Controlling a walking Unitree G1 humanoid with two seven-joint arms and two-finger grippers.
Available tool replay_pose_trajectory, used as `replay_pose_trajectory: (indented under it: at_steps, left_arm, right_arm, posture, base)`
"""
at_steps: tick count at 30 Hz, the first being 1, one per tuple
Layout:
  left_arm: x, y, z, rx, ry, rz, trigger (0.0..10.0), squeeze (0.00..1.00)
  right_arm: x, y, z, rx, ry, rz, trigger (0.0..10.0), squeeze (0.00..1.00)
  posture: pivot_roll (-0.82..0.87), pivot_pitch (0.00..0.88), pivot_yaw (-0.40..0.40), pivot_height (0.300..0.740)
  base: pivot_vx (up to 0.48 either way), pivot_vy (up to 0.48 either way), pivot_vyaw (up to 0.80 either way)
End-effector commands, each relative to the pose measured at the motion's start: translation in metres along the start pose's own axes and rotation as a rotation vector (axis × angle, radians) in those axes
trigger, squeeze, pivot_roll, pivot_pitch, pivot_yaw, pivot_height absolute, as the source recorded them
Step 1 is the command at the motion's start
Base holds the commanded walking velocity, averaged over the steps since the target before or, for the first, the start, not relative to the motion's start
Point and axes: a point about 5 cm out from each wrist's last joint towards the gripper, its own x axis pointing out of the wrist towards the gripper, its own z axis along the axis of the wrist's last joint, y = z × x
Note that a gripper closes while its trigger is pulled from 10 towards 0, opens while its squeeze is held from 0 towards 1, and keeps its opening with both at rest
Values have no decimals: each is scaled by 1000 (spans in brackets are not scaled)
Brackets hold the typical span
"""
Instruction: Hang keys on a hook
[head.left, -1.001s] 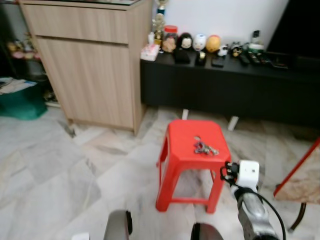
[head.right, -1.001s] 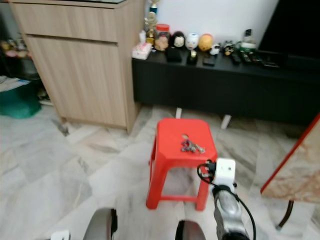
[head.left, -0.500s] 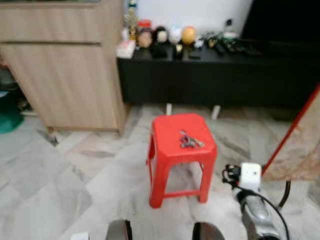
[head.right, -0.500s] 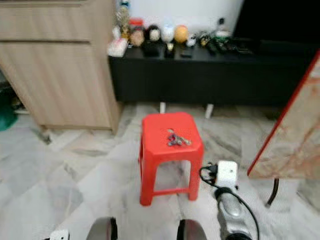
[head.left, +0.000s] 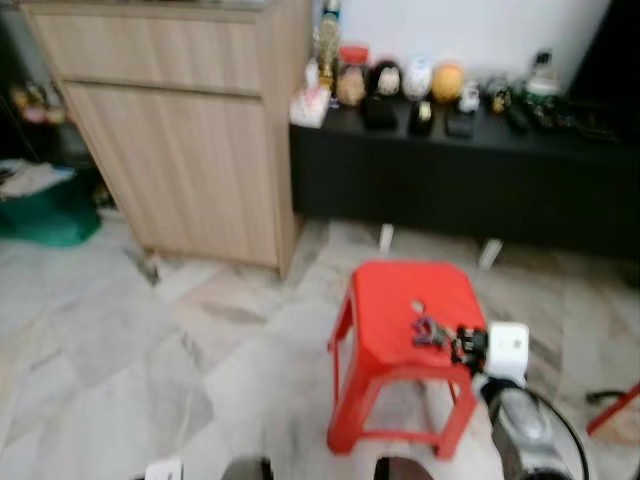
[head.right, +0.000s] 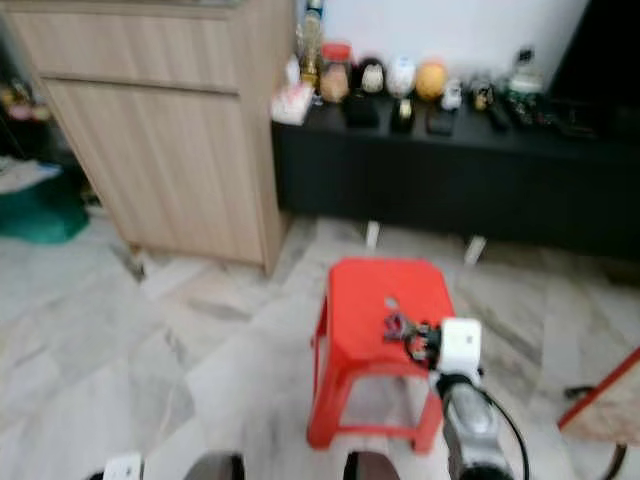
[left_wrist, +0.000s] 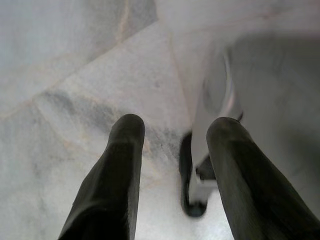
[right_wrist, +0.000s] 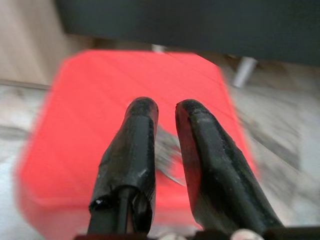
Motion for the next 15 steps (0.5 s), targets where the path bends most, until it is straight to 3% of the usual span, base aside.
replay_pose_trajectory:
  at_steps: [1,3,9,15]
  left_arm:
    - [-2,-1,-8,-3,27,-2,10000,0]
    - [-2,0,-8,-3,26,3,10000,0]
    - [-2,0,-7,-5,30,9,10000,0]
    - [-1,0,-6,25,27,9,10000,0]
  right_arm:
    - [1,7,0,7,-1,13,10000,0]
    - [0,5,-4,30,16,-12,10000,0]
    - [-2,-1,-8,63,43,-57,10000,0]
    - [-1,-2,-3,48,10,-43,10000,0]
  posture:
    - [85,0,-74,590]
    - [84,0,-74,590]
    - [89,0,-77,590]
    - [86,0,-80,590]
  base:
    - [349,0,0]
    - [313,0,0]
    - [0,0,0]
    - [0,-46,-590]
